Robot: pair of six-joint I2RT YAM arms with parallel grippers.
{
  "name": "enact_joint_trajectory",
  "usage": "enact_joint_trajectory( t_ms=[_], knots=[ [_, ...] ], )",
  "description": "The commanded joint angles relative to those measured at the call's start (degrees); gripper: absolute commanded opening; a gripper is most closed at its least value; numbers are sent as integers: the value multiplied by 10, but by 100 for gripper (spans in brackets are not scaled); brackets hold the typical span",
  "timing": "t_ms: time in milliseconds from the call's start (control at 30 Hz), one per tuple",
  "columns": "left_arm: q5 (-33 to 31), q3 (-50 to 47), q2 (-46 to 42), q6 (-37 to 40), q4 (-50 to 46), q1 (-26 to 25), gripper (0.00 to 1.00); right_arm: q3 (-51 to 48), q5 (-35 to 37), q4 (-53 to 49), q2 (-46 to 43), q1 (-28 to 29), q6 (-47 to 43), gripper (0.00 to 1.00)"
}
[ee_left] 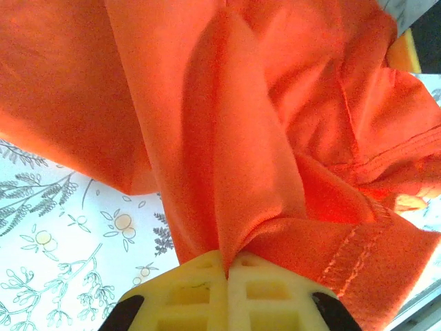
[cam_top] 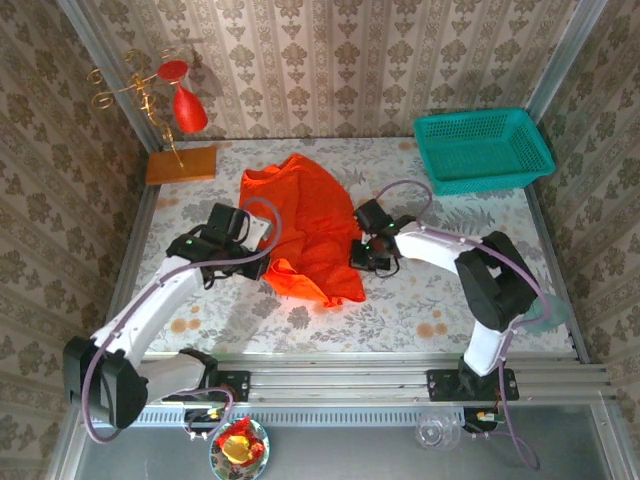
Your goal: Fold the inside-out t-shirt
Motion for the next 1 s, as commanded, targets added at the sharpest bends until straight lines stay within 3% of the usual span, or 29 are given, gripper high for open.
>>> enact_joint_trajectory(
  t_ms=[0, 200, 400, 533, 600, 700, 767, 833, 967],
  knots=[
    [55, -17, -30, -12, 38, 7, 0, -10, 46, -47, -80, -62, -29, 0],
    [53, -59, -31, -49, 51, 8, 0, -65, 99, -109, -174, -154, -36, 0],
    [13, -148, -27, -163, 97, 4, 0, -89, 146, -136, -188, -165, -28, 1],
    [22, -197, -30, -213, 144, -4, 11, -67, 146, -151, -196, -112, -46, 31],
    [24, -211, -36, -226, 164, -25, 14, -55, 120, -146, -198, -77, -74, 39],
    [8, -215, -39, -230, 164, -31, 21, -39, 61, -134, -188, -25, -131, 42],
    [0, -206, -39, -224, 153, -32, 36, -36, 19, -115, -178, 14, -191, 42],
    [1, -191, -42, -218, 143, -32, 44, -33, 17, -107, -163, 49, -237, 41],
    [-12, -140, -52, -192, 98, -45, 50, -19, 45, -120, -120, 110, -314, 42]
  ],
)
